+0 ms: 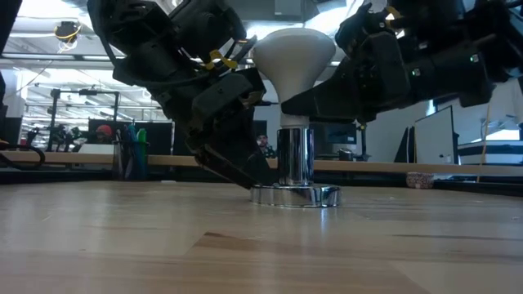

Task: Screw lightbulb
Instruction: Insert the lightbulb into the lamp

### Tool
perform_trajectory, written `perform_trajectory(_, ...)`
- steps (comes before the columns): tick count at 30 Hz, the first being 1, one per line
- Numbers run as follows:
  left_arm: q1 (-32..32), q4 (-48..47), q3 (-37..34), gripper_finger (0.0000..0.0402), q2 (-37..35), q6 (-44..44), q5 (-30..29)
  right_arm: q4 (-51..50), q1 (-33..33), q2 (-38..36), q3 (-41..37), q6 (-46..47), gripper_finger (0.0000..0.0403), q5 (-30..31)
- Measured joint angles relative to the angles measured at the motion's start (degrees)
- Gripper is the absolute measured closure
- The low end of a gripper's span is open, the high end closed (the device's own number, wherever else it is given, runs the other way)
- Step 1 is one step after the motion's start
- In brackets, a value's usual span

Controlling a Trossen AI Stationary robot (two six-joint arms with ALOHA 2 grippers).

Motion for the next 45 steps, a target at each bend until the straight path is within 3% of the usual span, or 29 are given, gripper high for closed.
perform_trajectory(2, 0.0, 0.0, 0.0, 0.0141, 0.0, 0.0, 0.0, 0.0, 0.0, 0.0, 0.0, -0.3, 0.0232, -0.5)
perform_trajectory(8, 0.0, 0.5, 0.2, 0.0141, 0.0, 0.7, 0.3, -3.7, -0.3, -3.2, -0.8, -0.6, 0.0093, -4.4)
perform_trajectory(13, 0.0, 0.3, 0.1, 0.0141, 0.0, 0.7, 0.3, -7.5, -0.2, -11.1, -4.2, -0.8, 0.0051, -5.4)
perform_trajectory(17, 0.0, 0.3, 0.1, 0.0141, 0.0, 0.7, 0.3, -10.7, -0.3, -16.4, -7.4, -1.9, 0.0051, -8.8)
perform_trajectory(21, 0.0, 0.3, 0.1, 0.0141, 0.0, 0.7, 0.3, -9.2, -3.9, -17.5, -9.5, -3.1, 0.0067, -17.9)
perform_trajectory(28, 0.0, 1.3, 0.0, 0.0141, 0.0, 1.9, 0.4, -1.7, -14.2, -11.3, -8.4, -4.6, 0.0097, -33.4)
perform_trajectory(34, 0.1, 2.0, 0.0, 0.0141, 0.1, 2.6, 1.1, -0.5, -15.1, -4.9, -2.8, -5.0, 0.0103, -45.1)
perform_trajectory(41, 0.2, 2.1, 0.0, 0.0141, 0.1, 2.6, 1.5, -0.9, -15.1, -3.8, -0.1, -7.5, 0.0103, -48.4)
perform_trajectory(45, 0.2, 2.2, 0.0, 0.0141, 0.1, 3.3, 1.5, -0.9, -15.1, -3.8, 0.1, -7.6, 0.0131, -48.5)
